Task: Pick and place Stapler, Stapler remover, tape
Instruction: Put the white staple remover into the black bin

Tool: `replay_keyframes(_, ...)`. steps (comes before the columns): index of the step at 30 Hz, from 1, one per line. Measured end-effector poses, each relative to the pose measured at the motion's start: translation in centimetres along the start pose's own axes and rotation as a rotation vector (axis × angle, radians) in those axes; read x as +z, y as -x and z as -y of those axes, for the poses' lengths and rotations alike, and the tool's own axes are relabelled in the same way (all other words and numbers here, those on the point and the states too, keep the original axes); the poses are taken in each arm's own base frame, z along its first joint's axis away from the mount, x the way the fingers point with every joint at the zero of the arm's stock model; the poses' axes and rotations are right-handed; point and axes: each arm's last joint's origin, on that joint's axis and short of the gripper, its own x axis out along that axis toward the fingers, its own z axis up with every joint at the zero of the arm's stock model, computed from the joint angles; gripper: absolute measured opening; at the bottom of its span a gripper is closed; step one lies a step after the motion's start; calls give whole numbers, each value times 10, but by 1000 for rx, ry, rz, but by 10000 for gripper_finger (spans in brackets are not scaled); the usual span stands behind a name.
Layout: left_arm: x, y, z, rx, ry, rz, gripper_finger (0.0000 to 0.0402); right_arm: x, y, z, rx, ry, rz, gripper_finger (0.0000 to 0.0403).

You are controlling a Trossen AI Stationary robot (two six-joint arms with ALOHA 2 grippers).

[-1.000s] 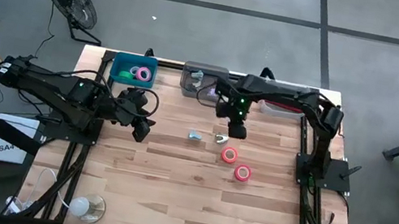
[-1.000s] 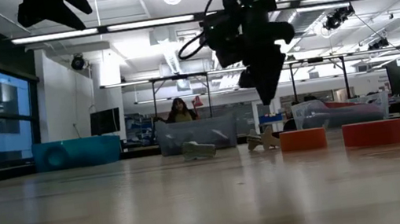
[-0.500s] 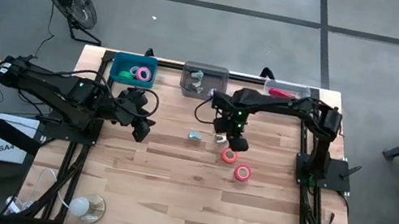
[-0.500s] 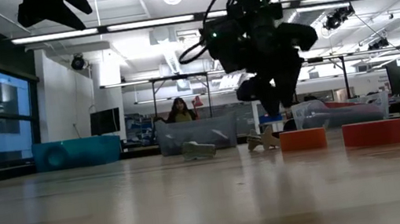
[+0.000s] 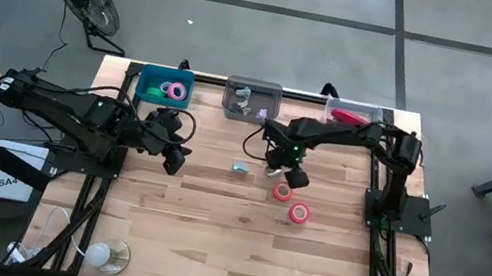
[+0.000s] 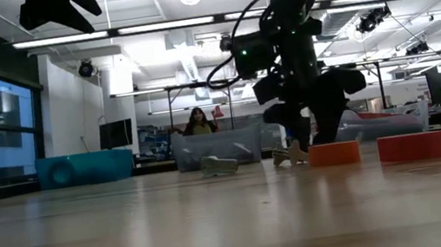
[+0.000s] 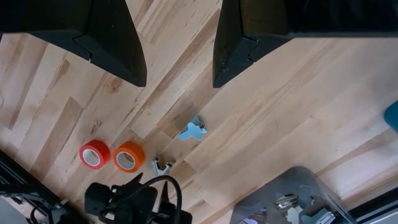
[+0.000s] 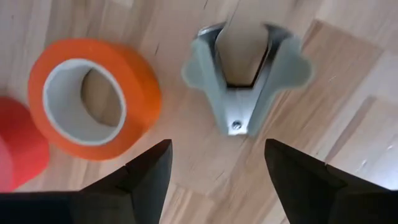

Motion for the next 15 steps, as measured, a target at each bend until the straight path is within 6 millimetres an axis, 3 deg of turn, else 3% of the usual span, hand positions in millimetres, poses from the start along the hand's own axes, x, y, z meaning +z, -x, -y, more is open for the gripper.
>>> replay_keyframes(8,0,0,0,0,0,0,182,10,-2,4,-112,36,58,248)
replay_keyframes(15,0,0,0,0,0,0,182,20,-4,-5,-121,135,82,248)
